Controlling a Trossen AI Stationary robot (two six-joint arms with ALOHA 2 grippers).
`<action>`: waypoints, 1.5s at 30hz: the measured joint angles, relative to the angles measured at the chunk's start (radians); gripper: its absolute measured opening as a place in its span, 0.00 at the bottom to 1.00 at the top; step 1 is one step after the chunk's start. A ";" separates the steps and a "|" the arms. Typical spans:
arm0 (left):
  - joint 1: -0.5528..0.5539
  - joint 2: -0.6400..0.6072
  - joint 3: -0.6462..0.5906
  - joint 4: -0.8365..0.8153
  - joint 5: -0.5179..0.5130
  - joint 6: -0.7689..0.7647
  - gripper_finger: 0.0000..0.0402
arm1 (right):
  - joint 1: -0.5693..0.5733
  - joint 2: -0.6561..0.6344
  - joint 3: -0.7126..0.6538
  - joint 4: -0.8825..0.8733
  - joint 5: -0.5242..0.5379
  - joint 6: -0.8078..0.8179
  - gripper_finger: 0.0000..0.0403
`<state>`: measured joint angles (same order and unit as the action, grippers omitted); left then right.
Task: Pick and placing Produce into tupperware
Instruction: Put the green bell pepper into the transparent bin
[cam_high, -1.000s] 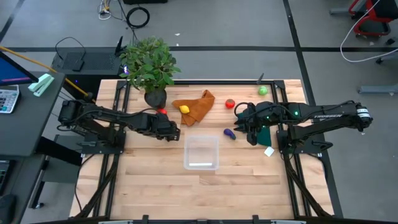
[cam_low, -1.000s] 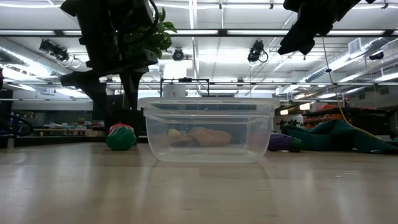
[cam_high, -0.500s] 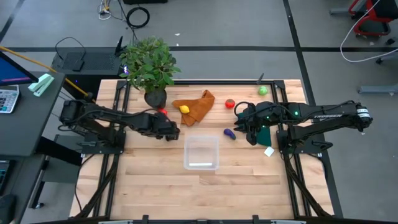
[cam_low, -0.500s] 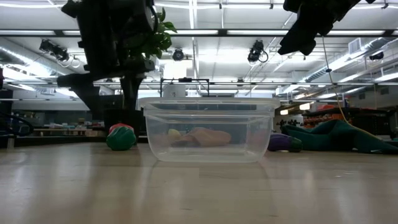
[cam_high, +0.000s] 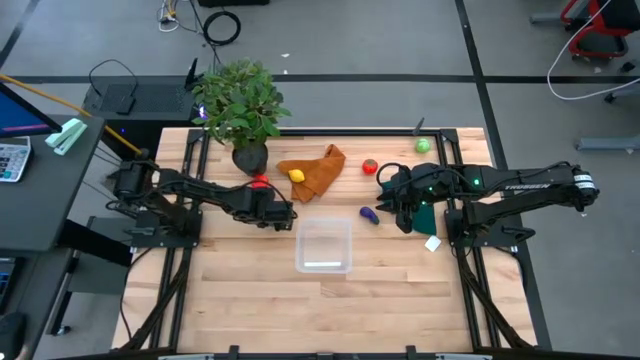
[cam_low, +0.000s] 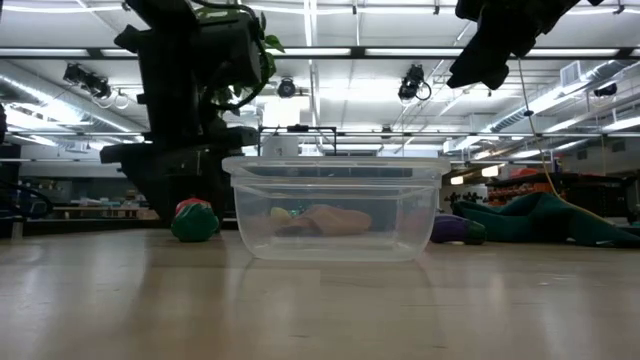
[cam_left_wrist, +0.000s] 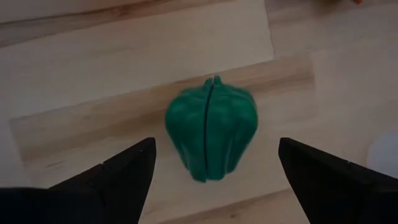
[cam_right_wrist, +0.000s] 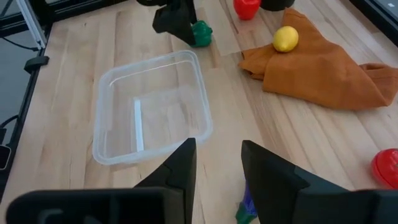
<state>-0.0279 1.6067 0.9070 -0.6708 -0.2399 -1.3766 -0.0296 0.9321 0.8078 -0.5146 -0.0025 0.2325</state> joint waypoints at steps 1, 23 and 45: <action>0.003 0.001 0.000 -0.003 -0.005 0.000 0.87 | 0.000 0.000 0.000 0.001 0.000 0.000 0.24; 0.020 0.055 0.000 0.052 -0.030 0.039 0.87 | 0.000 0.000 0.001 0.010 0.001 0.009 0.24; 0.020 0.061 0.000 0.066 -0.025 0.056 0.62 | 0.000 0.000 0.001 0.010 0.002 0.009 0.24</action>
<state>-0.0074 1.6676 0.9070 -0.6048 -0.2646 -1.3205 -0.0299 0.9321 0.8089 -0.5049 -0.0010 0.2413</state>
